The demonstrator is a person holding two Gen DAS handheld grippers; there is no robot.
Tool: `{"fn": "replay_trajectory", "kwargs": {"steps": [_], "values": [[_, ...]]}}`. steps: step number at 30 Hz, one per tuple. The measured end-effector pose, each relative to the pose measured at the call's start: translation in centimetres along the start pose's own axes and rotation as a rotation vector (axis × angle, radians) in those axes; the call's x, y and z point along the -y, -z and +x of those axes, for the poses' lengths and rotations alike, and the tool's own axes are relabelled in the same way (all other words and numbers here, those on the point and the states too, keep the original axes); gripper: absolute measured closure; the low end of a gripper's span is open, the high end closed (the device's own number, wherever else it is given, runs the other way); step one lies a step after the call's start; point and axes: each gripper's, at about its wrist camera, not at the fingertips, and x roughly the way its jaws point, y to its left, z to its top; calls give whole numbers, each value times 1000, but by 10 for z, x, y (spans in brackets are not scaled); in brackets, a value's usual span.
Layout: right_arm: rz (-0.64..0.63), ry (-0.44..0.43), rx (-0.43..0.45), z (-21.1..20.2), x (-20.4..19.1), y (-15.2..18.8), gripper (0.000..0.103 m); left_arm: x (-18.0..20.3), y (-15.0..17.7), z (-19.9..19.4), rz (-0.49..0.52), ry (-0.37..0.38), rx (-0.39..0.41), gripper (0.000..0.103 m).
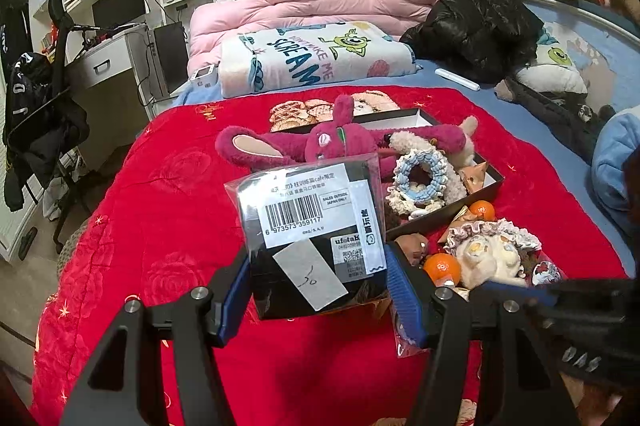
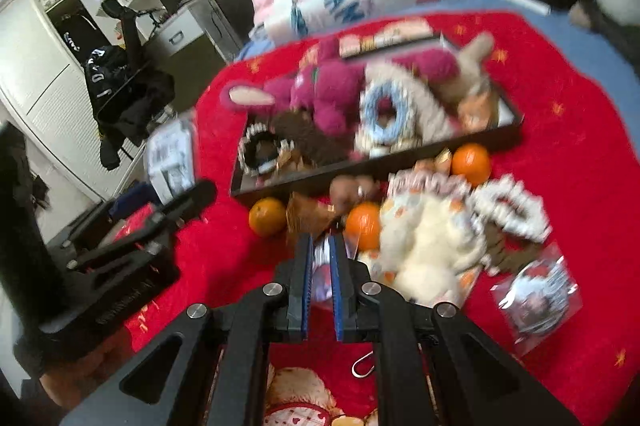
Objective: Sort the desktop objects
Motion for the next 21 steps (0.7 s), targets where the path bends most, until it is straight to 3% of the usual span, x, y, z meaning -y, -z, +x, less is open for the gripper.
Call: {"fn": "replay_trajectory", "kwargs": {"steps": [9, 13, 15, 21], "values": [[23, 9, -70, 21, 2, 10, 89, -2, 0, 1, -14, 12, -3, 39], [31, 39, -94, 26, 5, 12, 80, -2, 0, 1, -11, 13, -6, 39], [50, 31, -108, 27, 8, 13, 74, -1, 1, 1, -11, 13, -9, 39], [87, -22, -128, 36, 13, 18, 73, 1, 2, 2, -2, 16, -18, 39]]}}
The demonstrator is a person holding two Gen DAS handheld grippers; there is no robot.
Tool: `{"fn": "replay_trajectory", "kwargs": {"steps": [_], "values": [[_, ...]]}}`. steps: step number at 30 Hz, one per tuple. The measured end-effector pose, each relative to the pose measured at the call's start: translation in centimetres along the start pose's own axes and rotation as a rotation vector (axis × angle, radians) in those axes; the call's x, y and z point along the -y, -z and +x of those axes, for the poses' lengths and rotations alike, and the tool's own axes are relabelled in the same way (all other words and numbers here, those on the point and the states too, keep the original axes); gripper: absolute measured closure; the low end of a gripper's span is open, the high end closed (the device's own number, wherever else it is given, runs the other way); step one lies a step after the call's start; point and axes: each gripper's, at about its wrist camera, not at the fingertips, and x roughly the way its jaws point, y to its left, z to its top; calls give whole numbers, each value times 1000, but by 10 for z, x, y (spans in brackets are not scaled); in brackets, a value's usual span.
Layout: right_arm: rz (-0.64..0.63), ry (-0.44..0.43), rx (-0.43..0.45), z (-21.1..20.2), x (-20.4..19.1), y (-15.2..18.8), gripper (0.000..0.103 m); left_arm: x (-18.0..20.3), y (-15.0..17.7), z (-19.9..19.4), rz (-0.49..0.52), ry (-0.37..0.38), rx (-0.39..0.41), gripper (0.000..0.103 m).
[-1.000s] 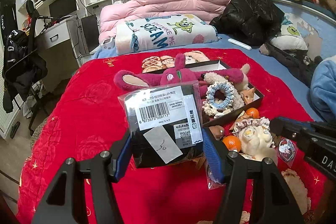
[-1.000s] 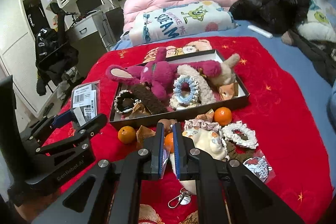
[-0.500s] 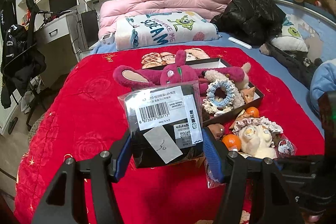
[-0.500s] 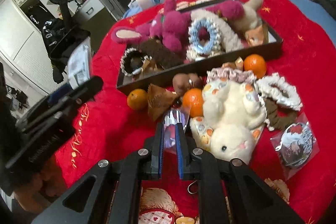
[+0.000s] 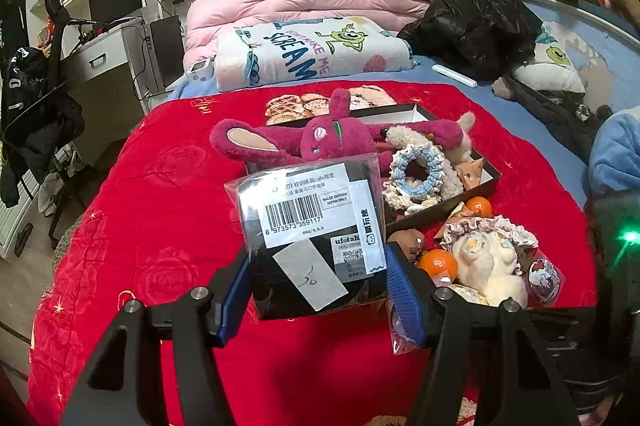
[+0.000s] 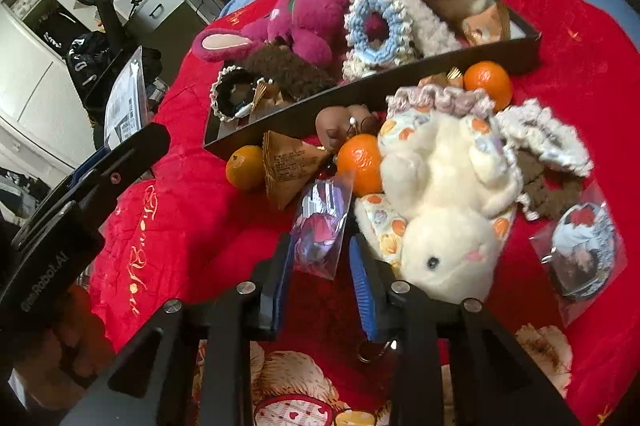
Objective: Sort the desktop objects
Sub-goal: 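Carry the purple badge bag with the right tool over the dark tray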
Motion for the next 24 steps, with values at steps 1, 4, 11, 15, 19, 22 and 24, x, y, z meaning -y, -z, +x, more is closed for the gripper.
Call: {"fn": "replay_trajectory", "kwargs": {"steps": [1, 4, 11, 15, 19, 22, 24], "values": [[10, -10, -7, 3, 1, 1, 73, 0, 0, 0, 1, 1, 0, 39], [38, 18, -12, 13, 5, 4, 80, 1, 0, 0, 7, 1, -3, 39], [47, -23, 9, 13, 5, 6, 87, 1, 0, 1, 7, 5, -9, 39], [41, -66, 25, 11, 3, 6, 92, 0, 0, 0, 2, 4, -4, 39], [-8, -31, 70, 2, -10, 5, 96, -3, -1, 0, -7, -1, 0, 39], [-33, -20, 115, -10, -17, 3, 98, -6, -2, -2, -19, -2, 5, 39], [-41, -17, 141, -19, -18, 2, 98, -7, -3, -2, -23, -2, 7, 39]]}}
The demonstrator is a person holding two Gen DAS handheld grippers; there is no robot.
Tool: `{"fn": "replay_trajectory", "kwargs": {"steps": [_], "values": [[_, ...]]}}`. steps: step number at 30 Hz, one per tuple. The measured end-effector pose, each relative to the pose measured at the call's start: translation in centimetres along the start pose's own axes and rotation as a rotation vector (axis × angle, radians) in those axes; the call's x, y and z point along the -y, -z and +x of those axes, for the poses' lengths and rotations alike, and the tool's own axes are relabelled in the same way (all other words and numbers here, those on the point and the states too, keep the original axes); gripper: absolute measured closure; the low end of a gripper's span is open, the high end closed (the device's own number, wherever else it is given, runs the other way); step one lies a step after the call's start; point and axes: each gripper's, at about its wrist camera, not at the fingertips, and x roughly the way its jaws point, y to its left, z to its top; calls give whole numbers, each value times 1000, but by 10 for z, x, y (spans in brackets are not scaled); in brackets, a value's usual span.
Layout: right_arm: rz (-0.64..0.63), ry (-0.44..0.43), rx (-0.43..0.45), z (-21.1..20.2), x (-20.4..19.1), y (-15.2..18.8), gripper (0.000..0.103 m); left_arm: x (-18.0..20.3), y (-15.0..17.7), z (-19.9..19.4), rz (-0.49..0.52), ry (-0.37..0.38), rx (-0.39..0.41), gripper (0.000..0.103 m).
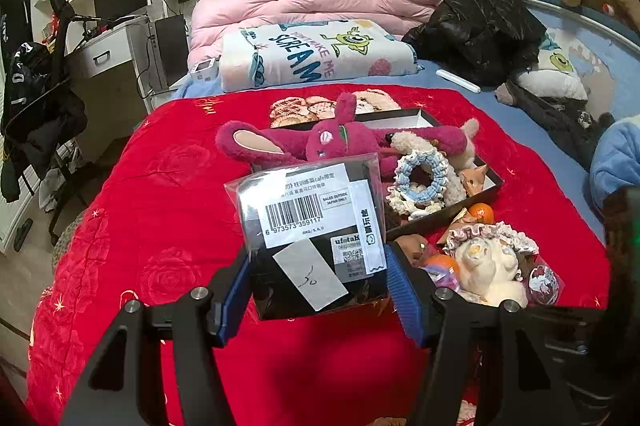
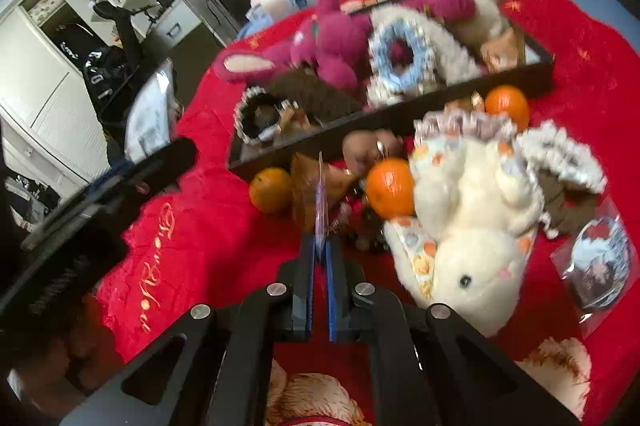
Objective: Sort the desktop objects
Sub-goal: 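Carry the purple badge bag with the right tool over the dark tray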
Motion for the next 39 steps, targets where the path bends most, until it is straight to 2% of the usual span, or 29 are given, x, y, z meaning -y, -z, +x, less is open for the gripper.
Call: {"fn": "replay_trajectory", "kwargs": {"steps": [14, 25, 31, 39], "values": [[-81, 49, 131, -20, -21, -14, 98, 4, -1, -2, 17, 16, 14, 39], [-65, 72, 169, -33, -11, -22, 98, -5, -6, 8, -15, 14, 0, 39], [-82, 112, 194, -31, -11, -45, 98, -18, -14, 14, -38, 9, 2, 39], [-80, 102, 193, -4, 0, -83, 98, -25, -17, 17, -71, 12, 5, 39]]}}
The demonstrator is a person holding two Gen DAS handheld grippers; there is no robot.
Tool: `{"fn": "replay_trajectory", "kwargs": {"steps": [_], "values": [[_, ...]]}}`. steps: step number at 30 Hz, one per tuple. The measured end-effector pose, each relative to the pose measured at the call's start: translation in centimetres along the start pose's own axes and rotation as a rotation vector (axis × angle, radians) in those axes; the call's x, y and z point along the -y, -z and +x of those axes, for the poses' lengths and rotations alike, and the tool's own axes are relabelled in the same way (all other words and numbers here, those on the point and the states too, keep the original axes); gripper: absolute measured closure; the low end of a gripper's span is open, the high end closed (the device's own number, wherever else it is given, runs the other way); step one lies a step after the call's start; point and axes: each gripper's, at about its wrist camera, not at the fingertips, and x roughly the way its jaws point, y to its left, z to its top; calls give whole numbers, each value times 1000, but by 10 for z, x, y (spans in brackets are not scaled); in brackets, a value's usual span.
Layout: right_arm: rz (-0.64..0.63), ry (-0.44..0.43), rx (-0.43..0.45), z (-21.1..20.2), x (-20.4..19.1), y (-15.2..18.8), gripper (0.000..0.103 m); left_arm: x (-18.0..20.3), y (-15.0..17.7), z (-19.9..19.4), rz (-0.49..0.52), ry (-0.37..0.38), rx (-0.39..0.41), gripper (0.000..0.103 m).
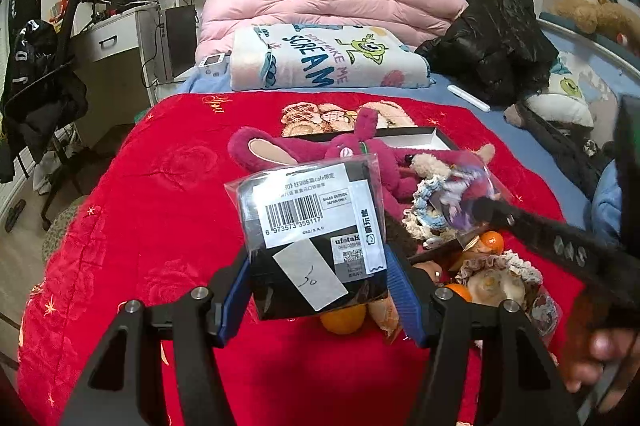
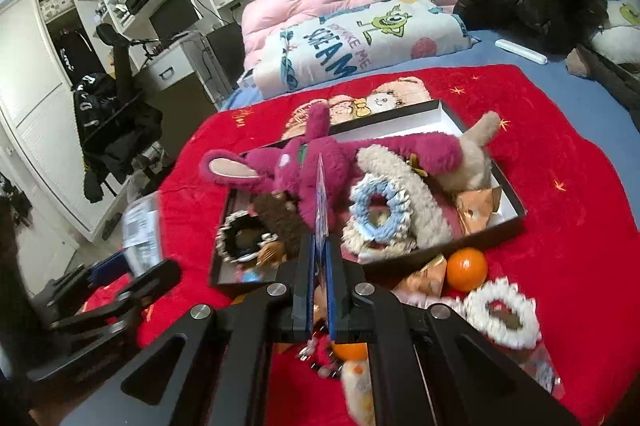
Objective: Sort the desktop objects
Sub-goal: 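Lower the badge bag into the tray with right tool while left tool brings package over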
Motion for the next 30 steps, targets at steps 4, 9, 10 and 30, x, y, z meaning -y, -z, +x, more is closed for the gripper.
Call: {"fn": "replay_trajectory", "kwargs": {"steps": [4, 9, 10, 30], "values": [[-49, 12, -1, 17, 1, -18, 98, 5, 4, 3, 19, -7, -5, 39], [-46, -7, 65, 15, 12, -17, 97, 19, 4, 7, 60, -30, 37, 39], [-43, -10, 67, 17, 13, -16, 97, 22, 2, 9, 77, -41, 44, 39], [51, -113, 51, 34, 51, -10, 97, 0, -18, 89, -87, -17, 150, 39]]}}
